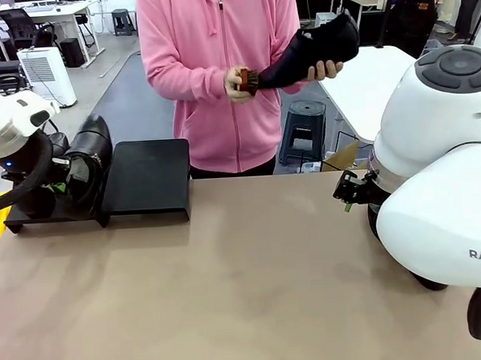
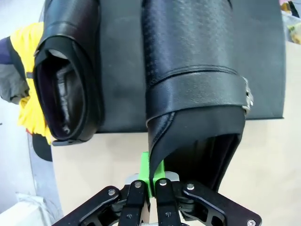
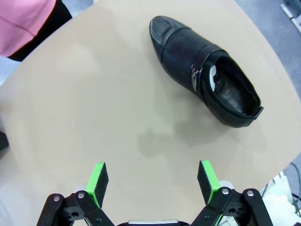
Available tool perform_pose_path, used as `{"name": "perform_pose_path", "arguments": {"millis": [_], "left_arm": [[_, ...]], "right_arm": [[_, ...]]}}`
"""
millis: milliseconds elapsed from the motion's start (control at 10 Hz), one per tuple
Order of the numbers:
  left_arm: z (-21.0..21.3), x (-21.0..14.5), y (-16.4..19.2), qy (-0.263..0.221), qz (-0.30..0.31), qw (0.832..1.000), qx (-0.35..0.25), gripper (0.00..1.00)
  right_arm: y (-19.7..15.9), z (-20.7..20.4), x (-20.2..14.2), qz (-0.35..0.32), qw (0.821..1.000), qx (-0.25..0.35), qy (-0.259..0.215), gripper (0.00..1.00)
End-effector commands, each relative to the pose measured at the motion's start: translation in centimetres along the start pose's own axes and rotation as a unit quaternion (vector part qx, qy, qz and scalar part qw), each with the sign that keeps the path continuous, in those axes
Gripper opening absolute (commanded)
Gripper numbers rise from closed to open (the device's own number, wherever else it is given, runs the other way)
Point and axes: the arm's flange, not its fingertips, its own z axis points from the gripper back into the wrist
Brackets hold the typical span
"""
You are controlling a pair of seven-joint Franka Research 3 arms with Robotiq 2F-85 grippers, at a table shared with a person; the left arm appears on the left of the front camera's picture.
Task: Organize the shoes by placing them on the stand.
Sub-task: Place the Shoe from the middle of the table onto the Shoes Stand.
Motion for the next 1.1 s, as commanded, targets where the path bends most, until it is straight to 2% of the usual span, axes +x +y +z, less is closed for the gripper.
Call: {"name": "perform_pose_path", "arguments": {"millis": [0, 300, 1000], "left_arm": [[-0.4, 1.3, 1.2, -0.014, 0.005, 1.0, -0.002, 0.0], [-2.0, 2.5, 2.4, -0.023, 0.03, 0.999, 0.006, 0.0], [-4.0, 3.8, 2.6, -0.031, 0.044, 0.999, 0.009, 0.0]], "right_arm": [[-0.1, 0.1, 0.1, 0.005, 1.0, -0.001, -0.006, 1.0], [-0.1, 0.1, 0.1, 0.005, 1.0, -0.001, -0.006, 1.0], [-0.1, 0.1, 0.1, 0.005, 1.0, -0.001, -0.006, 1.0]]}}
